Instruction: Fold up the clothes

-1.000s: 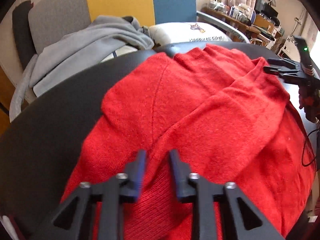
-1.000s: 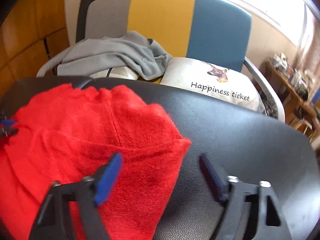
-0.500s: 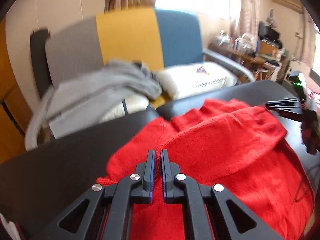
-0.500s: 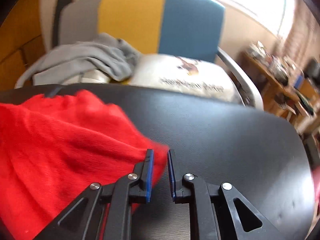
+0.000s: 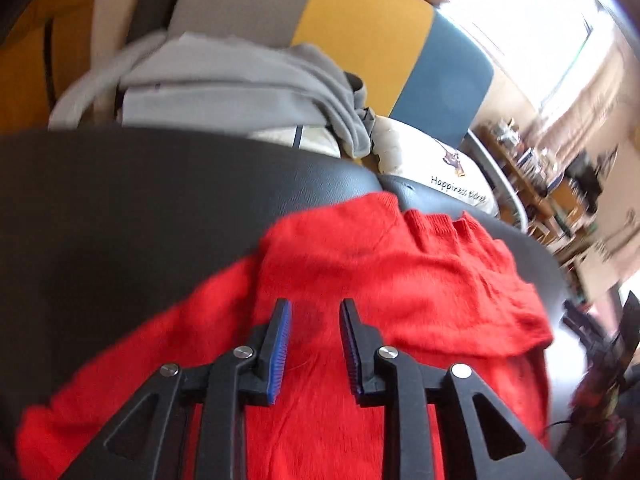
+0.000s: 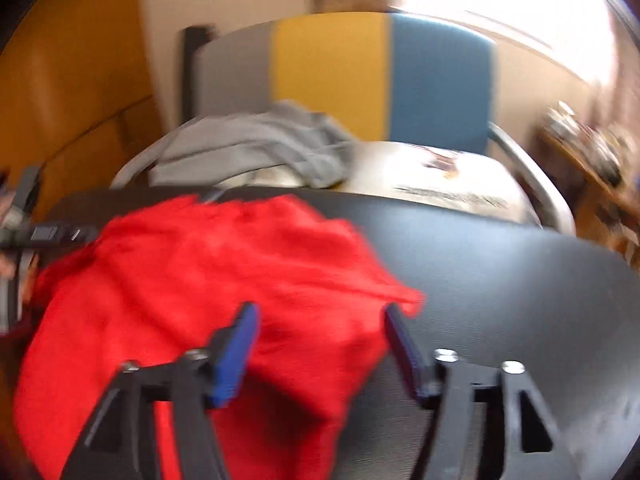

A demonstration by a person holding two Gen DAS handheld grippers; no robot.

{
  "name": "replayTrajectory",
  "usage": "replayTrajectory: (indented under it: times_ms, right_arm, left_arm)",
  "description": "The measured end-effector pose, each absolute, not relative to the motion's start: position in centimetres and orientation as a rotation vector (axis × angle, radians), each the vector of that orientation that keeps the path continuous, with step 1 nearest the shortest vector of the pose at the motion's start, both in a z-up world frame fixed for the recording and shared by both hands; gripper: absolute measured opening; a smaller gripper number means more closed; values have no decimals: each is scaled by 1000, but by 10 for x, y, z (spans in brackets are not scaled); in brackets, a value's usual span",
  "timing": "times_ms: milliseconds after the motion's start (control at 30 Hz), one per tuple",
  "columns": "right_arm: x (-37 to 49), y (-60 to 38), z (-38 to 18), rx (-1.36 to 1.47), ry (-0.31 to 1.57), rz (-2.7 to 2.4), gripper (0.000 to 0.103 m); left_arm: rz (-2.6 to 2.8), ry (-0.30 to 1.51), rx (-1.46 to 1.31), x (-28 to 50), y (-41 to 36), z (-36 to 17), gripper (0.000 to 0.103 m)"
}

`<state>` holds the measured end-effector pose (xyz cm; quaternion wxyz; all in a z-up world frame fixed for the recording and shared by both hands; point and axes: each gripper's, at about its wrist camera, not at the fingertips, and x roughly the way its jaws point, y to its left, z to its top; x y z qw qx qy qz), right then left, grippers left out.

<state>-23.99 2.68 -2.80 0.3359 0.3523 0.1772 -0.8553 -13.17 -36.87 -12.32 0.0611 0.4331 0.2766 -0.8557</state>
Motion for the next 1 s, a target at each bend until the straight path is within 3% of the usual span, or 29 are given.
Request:
replayTrajectory:
  times_ms: [233, 333, 367, 400, 467, 633, 767, 833, 900, 1000]
  right_arm:
    - [-206, -24, -58, 841, 887, -2109, 78]
    - [-221, -23, -70, 910, 898, -2088, 73]
    - [-225, -21, -73, 933, 882, -2084, 61]
    - [-229, -18, -72, 957, 838, -2089, 41]
    - [-234, -9, -66, 991, 751, -2117, 25]
    - [-225, 19, -43, 985, 543, -2156, 19]
    - [-216, 30, -49, 976, 536, -2144, 22]
    - [-217, 35, -55, 988, 547, -2164, 32]
    - [-219, 42, -51, 992, 485, -2188, 47]
    - [-213, 52, -37, 947, 421, -2231, 61]
  left_arm:
    - [-2547, 1081, 1275, -132, -379, -139, 36]
    - [-2583, 1046, 1246, -129, -373, -130, 22]
    - [-2596, 1032, 1235, -128, -370, -127, 4]
    - [-2608, 1018, 1225, -127, -368, -124, 0]
    - [-2633, 991, 1204, -125, -363, -118, 0]
    - [-2653, 962, 1163, -115, -361, -108, 0]
    - [-2588, 918, 1234, -106, -367, -123, 0]
    - [-2550, 914, 1270, -106, -368, -132, 0]
    - [-2527, 921, 1258, -106, -371, -137, 25]
    - [-2514, 1148, 1191, -106, -386, -146, 35]
